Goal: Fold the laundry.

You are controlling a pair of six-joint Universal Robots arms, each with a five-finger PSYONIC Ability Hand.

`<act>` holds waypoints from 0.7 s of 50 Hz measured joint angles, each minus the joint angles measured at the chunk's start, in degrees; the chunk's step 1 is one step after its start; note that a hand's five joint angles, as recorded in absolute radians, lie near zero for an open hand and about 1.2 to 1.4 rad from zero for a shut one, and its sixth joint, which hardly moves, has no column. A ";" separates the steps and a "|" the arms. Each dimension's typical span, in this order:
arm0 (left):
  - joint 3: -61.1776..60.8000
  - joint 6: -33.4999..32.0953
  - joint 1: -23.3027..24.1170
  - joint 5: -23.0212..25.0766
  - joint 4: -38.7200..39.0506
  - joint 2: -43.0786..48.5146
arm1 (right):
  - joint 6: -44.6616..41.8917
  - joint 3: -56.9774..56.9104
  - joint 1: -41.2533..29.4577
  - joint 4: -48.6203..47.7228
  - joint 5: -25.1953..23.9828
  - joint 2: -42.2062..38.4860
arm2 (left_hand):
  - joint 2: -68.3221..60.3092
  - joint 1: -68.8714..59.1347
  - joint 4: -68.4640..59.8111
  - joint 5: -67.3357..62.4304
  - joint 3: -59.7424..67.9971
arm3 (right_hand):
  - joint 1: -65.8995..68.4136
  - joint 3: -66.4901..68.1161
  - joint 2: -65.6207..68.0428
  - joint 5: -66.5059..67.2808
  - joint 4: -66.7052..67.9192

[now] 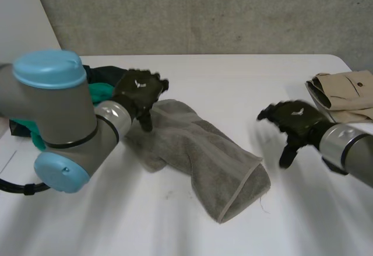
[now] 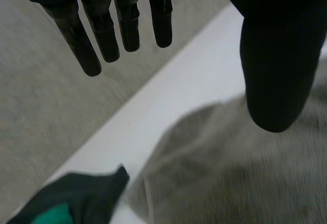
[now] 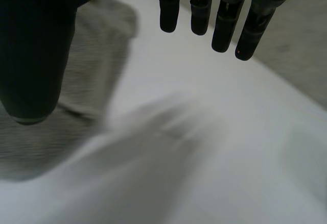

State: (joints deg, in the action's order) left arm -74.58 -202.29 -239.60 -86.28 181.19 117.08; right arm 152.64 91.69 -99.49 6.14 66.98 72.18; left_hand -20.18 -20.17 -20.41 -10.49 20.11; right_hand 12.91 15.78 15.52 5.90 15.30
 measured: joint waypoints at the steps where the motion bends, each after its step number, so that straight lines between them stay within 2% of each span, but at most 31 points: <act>1: 0.15 -2.82 -0.70 0.12 -0.57 2.58 | -0.60 -0.13 -2.43 2.61 -0.26 -1.13 | 0.00 0.00 -0.01 0.00 0.00 | 0.35 0.34 0.30 0.24 0.57; 5: 1.20 -6.56 -0.92 0.79 -0.65 7.28 | -1.57 0.80 -5.55 2.82 -0.08 -2.23 | -1.70 -1.63 -1.43 -1.59 1.70 | 0.35 0.34 0.29 0.27 0.57; 11: 3.54 -8.90 -0.08 2.69 -0.58 12.68 | -2.20 3.26 -8.35 -1.11 0.74 -4.14 | -13.38 -14.35 -13.28 -13.11 13.41 | 0.35 0.34 0.29 0.27 0.57; 12: 4.02 -9.07 0.50 3.30 -0.60 13.63 | -2.25 4.01 -9.02 -2.81 1.49 -4.62 | -18.76 -19.59 -18.57 -18.28 18.76 | 0.35 0.34 0.29 0.27 0.57; 14: 4.24 -9.11 0.92 3.64 -0.59 14.10 | -2.25 4.46 -9.36 -3.84 2.08 -4.86 | -18.76 -19.59 -18.57 -18.28 18.76 | 0.35 0.34 0.29 0.27 0.57; 15: 4.47 -9.09 1.52 4.03 -0.57 14.52 | -2.25 4.60 -9.46 -4.17 2.32 -4.93 | -22.09 -22.91 -21.49 -21.16 21.74 | 0.35 0.34 0.29 0.27 0.57; 16: 4.65 -9.06 2.07 4.29 -0.53 14.72 | -2.24 5.21 -9.84 -5.93 3.96 -5.20 | -30.57 -31.28 -29.97 -29.52 30.50 | 0.35 0.34 0.29 0.27 0.57; 20: 5.18 -8.96 3.29 4.53 -0.40 14.71 | -2.20 5.52 -9.88 -7.24 6.02 -5.25 | -44.47 -43.90 -44.03 -43.37 43.87 | 0.35 0.07 0.09 0.20 0.37; 23: 5.80 -8.91 3.78 4.32 -0.34 14.35 | -2.07 5.35 -9.64 -7.78 7.54 -4.96 | -47.76 -44.34 -47.77 -45.83 47.22 | 0.31 0.00 -0.01 0.08 0.32; 31: 7.84 -8.72 4.17 3.53 -0.22 10.91 | -1.28 4.34 -8.22 -7.62 8.25 -3.02 | -48.02 -44.34 -47.98 -45.83 47.78 | -1.22 -2.71 -2.11 -2.43 -1.57; 35: 9.89 -8.03 4.19 2.30 0.45 3.42 | 0.90 3.20 -3.35 -6.77 7.90 -0.53 | -48.17 -44.34 -48.19 -45.83 47.87 | -1.76 -3.81 -3.16 -2.47 -2.11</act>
State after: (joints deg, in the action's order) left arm -64.69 -210.32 -235.40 -83.98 181.64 120.51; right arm 153.54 94.89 -102.85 -0.63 74.88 71.66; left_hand -68.35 -64.51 -68.60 -56.32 67.98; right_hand 11.16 11.97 12.36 3.43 13.19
